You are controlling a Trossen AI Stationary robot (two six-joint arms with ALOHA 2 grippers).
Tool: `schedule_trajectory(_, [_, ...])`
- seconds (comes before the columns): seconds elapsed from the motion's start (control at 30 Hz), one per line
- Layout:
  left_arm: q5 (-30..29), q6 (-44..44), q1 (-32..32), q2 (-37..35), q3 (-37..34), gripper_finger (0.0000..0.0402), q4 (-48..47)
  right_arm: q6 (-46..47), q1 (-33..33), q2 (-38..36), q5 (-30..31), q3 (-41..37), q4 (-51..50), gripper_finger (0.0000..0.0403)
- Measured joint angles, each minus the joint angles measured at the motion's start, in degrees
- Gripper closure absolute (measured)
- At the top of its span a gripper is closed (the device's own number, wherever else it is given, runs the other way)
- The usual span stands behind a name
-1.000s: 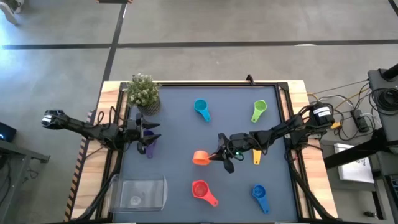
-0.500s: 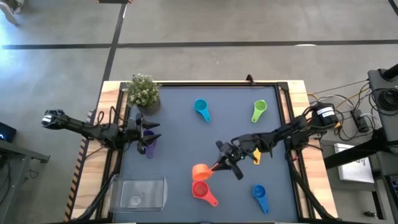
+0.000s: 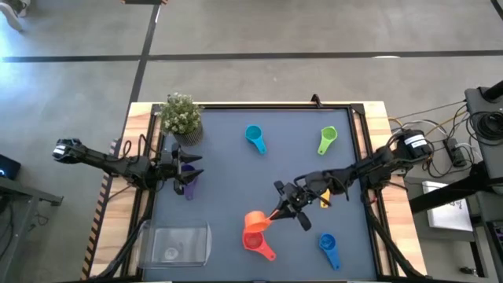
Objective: Nest measuring cups in basket
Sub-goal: Stack the orange measuring cup on top of the violet measuring cup
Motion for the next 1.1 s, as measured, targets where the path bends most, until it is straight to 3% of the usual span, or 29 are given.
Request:
schedule_trajectory(0.2, [0.0,0.0,0.0,0.0,0.0,0.0170,0.0,-6.5,0.2,1.0,1.7,0.0,-1.9,0.0394])
schedule_trajectory(0.43, [0.0,0.0,0.0,0.0,0.0,0.0170,0.0,-12.4,-0.3,3.9,8.9,0.0,-1.8,0.0394])
schedule_trajectory(0.83, [0.0,0.0,0.0,0.0,0.0,0.0170,0.0,-16.8,-4.1,3.8,9.0,2.2,-1.4,0.0394])
schedule_trajectory(1.1, [0.0,0.0,0.0,0.0,0.0,0.0170,0.0,-20.3,-4.5,3.8,9.0,10.3,-11.7,0.0394])
